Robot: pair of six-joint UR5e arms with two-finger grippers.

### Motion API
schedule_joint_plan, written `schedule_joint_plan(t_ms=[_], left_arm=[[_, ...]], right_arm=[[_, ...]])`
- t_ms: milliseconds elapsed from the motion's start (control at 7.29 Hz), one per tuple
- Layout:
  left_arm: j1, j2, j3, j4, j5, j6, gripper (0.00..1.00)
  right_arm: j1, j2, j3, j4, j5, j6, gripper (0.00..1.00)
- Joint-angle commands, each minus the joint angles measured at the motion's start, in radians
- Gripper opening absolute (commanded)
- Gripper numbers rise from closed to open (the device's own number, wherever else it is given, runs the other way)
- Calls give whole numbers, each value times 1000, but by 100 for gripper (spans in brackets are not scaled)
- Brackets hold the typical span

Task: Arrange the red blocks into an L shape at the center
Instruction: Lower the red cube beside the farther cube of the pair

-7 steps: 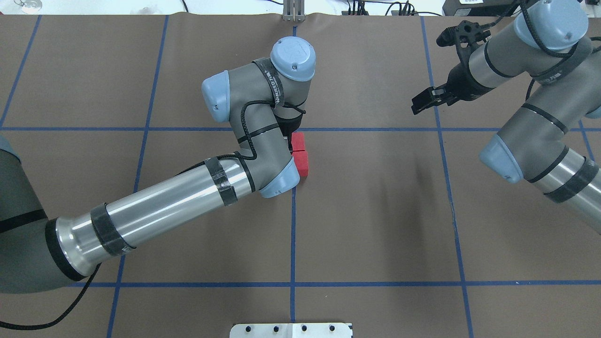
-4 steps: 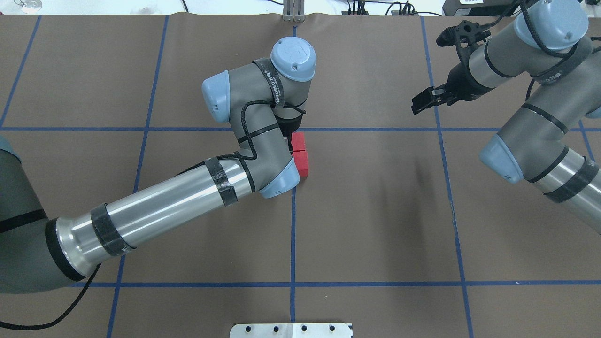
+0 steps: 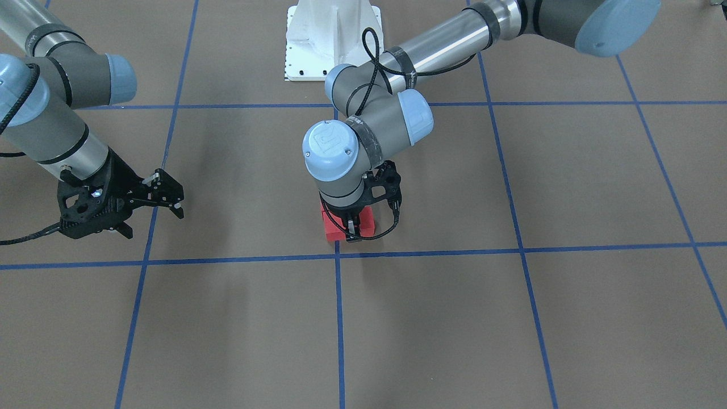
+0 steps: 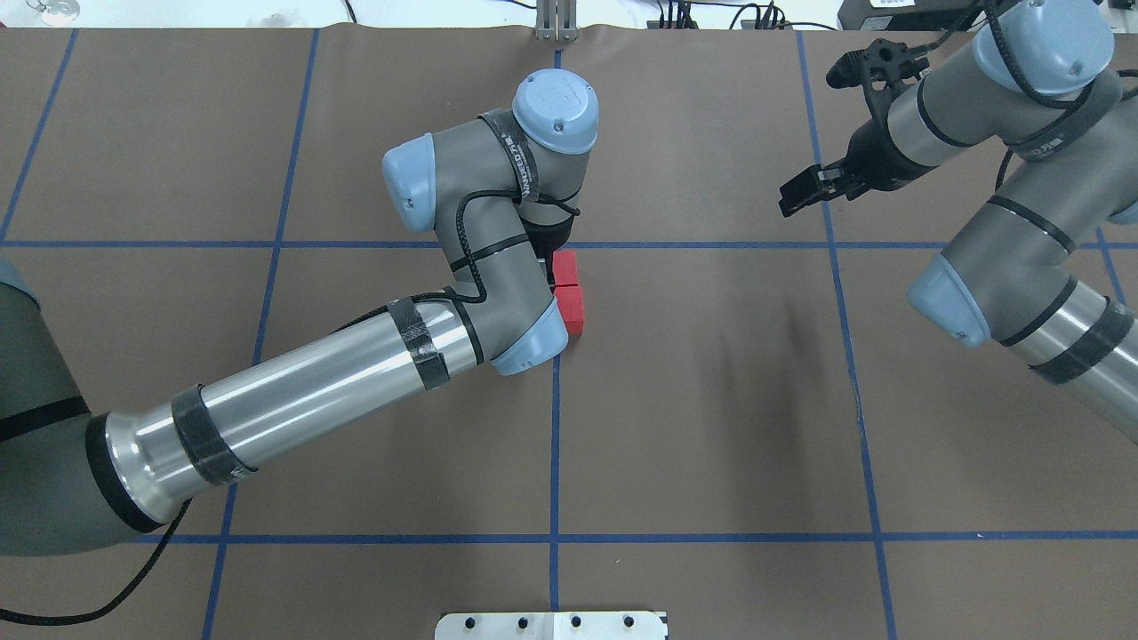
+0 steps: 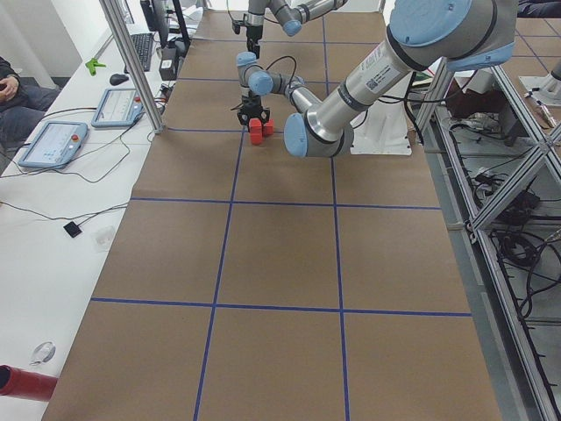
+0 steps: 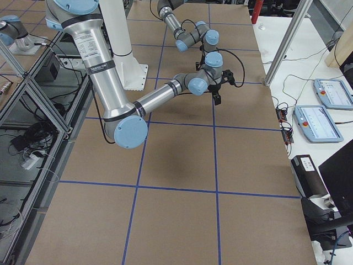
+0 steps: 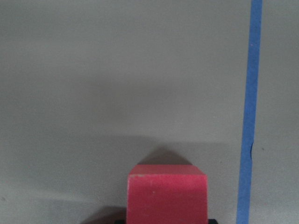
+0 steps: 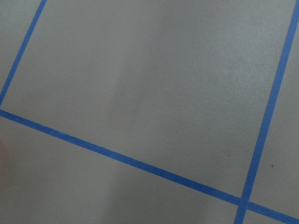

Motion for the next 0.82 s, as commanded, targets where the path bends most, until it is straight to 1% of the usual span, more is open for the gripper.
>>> schedule_joint_plan(t_ms=[0,137,274,549,686], left_arm=[[0,2,-3,14,-1,3,100],[-2,3,-6,35,-3,2,100],[-2,2,-21,82,-3,-1,100],[-23,5,-104,200,-2,-4,100],[-53,20,-164,282,0,5,100]], right_arm=[[-2,3,0,-4,-1,0,99],[-2,8,-2,-7,-1,0,99],[-2,9,-2,-9,-1,0,99],[0,11,0,-9,0,0,99],[6,11,0,-9,0,0,99]])
